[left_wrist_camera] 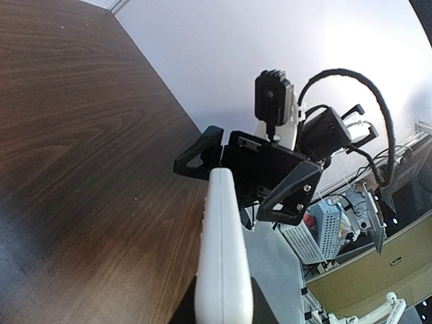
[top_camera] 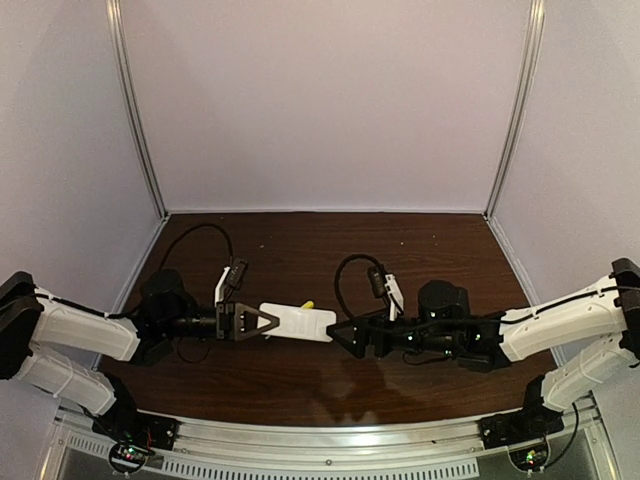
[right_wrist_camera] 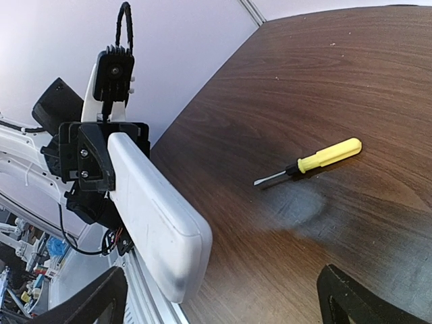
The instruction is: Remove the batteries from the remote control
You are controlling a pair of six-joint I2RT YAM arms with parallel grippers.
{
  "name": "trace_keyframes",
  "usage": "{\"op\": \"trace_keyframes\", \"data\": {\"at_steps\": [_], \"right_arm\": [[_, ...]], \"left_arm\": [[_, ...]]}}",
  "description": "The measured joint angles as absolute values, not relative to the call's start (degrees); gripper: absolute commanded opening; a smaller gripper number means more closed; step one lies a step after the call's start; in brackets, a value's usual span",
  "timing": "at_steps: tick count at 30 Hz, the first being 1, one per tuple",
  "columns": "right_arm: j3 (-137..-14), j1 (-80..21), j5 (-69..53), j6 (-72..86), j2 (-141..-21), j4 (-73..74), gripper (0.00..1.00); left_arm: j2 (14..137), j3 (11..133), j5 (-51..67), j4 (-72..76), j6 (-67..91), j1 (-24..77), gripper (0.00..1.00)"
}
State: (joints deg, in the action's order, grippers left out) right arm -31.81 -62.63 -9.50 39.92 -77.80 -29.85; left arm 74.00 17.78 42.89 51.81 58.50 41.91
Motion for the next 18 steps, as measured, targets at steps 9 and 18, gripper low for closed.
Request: {"op": "trace_keyframes", "data": {"at_steps": [9,18], "right_arm": [[-33.91,-62.63,-11.14,41.30,-81.23,-30.65,0.92],[-38.13,-62.63,-11.46,42.52,-84.29,-30.04,0.82]], "left_arm": [[72.82,17.63,42.46,51.77,59.16,41.56,0.00],[71.55,18.52,40.93,46.30,58.94,41.56,0.00]]}}
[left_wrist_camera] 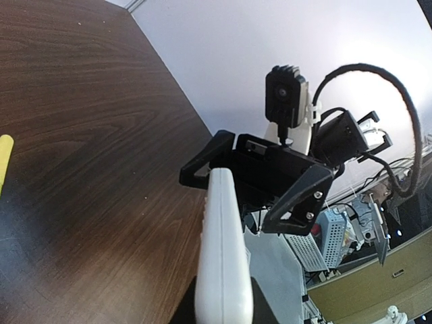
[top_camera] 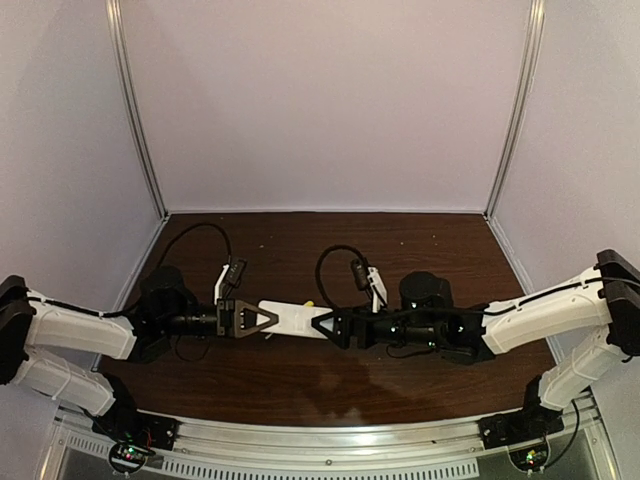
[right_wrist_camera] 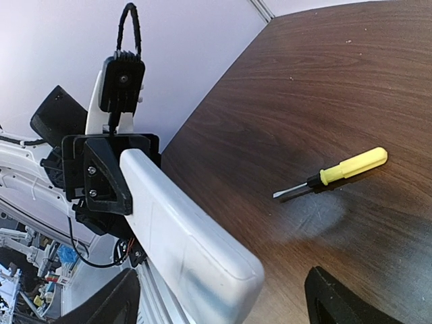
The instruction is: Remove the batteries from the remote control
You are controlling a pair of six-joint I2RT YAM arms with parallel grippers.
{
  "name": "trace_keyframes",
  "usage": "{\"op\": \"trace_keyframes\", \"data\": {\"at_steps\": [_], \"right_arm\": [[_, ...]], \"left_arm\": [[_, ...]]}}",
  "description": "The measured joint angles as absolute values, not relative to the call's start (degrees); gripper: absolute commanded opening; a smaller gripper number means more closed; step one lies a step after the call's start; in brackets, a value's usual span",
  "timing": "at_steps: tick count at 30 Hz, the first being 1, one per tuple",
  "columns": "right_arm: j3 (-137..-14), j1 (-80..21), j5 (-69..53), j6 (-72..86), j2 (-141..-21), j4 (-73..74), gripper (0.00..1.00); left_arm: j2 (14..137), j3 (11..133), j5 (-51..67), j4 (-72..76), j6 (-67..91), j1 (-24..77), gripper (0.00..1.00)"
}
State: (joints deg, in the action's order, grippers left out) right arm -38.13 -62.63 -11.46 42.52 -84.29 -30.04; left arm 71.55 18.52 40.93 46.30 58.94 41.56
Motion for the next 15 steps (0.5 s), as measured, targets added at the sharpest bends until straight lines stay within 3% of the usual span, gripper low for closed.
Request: {"op": "trace_keyframes", "data": {"at_steps": [15], "right_arm": [[-40.27,-62.63,-8.43,43.92,-86.04,-27.83,0.66]], "left_arm": [[73.95,21.58,39.88,43.07,58.41,41.56,0.00]]}}
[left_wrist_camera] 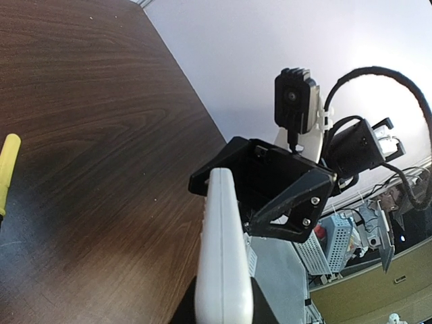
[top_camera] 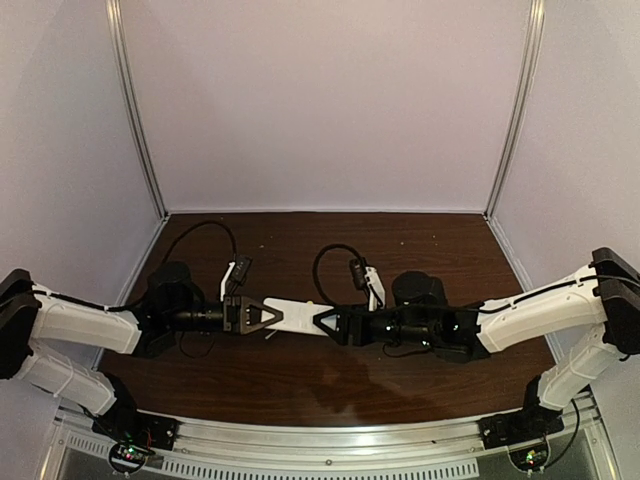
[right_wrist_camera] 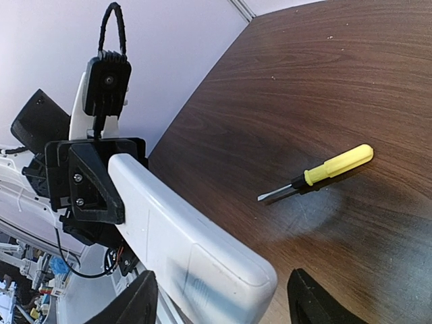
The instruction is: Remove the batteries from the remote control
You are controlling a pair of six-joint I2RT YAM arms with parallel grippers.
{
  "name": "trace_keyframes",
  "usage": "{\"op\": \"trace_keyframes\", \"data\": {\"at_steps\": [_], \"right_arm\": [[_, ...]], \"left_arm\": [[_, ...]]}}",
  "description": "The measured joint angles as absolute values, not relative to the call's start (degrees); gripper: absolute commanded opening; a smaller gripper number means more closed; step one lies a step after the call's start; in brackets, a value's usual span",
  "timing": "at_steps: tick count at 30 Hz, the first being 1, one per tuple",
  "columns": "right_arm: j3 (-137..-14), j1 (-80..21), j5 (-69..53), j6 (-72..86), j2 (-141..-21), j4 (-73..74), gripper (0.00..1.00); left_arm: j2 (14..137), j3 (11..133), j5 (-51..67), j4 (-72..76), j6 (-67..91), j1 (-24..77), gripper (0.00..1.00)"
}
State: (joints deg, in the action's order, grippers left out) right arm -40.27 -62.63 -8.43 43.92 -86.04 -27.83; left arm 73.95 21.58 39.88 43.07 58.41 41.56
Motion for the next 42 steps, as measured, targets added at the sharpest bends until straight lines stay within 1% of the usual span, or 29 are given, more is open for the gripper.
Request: {"op": "trace_keyframes", "data": {"at_steps": [2,8,13,19,26,33,37,40,42], "right_arm": [[-40.27,-62.63,-8.16,43.92,-86.08,-27.53,0.65],[-40.27,-62.63,-7.90,44.03,-86.08,-27.77,0.56],[-40.27,-62.63,-7.94,44.18,-86.11,-28.25,0.52],[-40.27,-62.59,-8.16,44.16,-86.96,-28.84,0.41],[-40.27,-62.24,-8.49,44.99,-87.55,-29.34,0.36],[-40.27,-61.98,-9.10,45.52,-88.40,-30.22,0.33],[-40.27,-61.84,-9.28,45.80,-89.43,-31.18,0.33],[-40.27,-61.82,-9.52,46.30,-90.26,-31.53,0.34],[-40.27,-61.82,-9.85,46.52,-90.67,-31.57,0.38]], "left_arm": [[74.54,21.76,39.90,43.05,58.41,41.56,0.00],[75.02,22.00,39.90,43.07,58.41,41.54,0.00],[75.02,22.00,39.90,43.05,58.41,41.54,0.00],[75.09,22.00,39.90,43.11,58.39,41.39,0.00],[75.20,22.00,39.90,42.87,58.00,41.19,0.00],[74.78,21.87,39.79,41.95,57.32,40.80,0.00],[74.54,21.52,39.64,41.56,56.95,40.53,0.00],[74.52,21.34,39.51,40.82,56.77,40.53,0.00],[74.50,21.28,39.44,40.21,56.66,40.53,0.00]]}}
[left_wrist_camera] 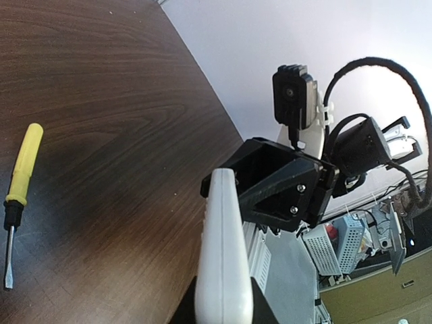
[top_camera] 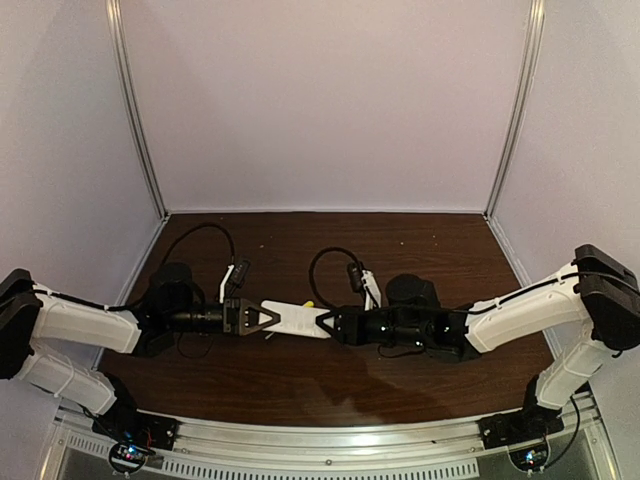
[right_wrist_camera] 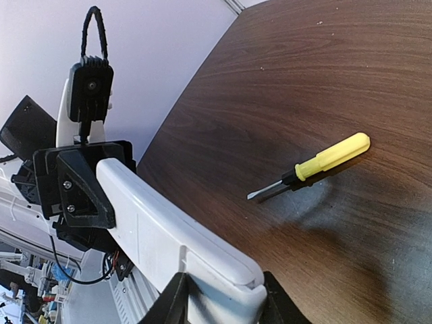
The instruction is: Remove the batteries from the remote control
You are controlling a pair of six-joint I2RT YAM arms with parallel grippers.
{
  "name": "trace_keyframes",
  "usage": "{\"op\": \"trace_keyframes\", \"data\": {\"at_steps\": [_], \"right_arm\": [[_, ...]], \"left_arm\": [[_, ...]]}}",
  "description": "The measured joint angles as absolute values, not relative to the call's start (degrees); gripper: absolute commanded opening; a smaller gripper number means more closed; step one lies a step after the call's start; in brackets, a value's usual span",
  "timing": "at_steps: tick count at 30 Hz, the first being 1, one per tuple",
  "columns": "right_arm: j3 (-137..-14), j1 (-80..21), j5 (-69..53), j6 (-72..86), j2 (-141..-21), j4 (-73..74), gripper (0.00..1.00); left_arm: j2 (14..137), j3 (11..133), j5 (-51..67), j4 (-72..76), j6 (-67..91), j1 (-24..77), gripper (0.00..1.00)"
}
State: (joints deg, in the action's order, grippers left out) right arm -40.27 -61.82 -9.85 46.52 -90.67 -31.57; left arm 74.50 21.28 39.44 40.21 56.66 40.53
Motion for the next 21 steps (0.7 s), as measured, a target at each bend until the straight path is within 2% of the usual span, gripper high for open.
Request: {"op": "trace_keyframes", "data": {"at_steps": [4,7,21], "right_arm": [[-40.93,-61.84,-10.35,46.22,-91.66,-31.35,0.46],[-41.56,-61.98,-10.72,45.89,-92.07,-31.03,0.48],[-42.19,-62.00,-10.61,45.47,-92.20,-29.65,0.40]], "left_arm": [[74.48,21.28,39.18,39.48,56.71,40.56,0.00],[74.48,21.28,38.96,39.42,56.75,40.60,0.00],[74.35,21.28,38.83,39.11,56.36,40.47,0.00]]}}
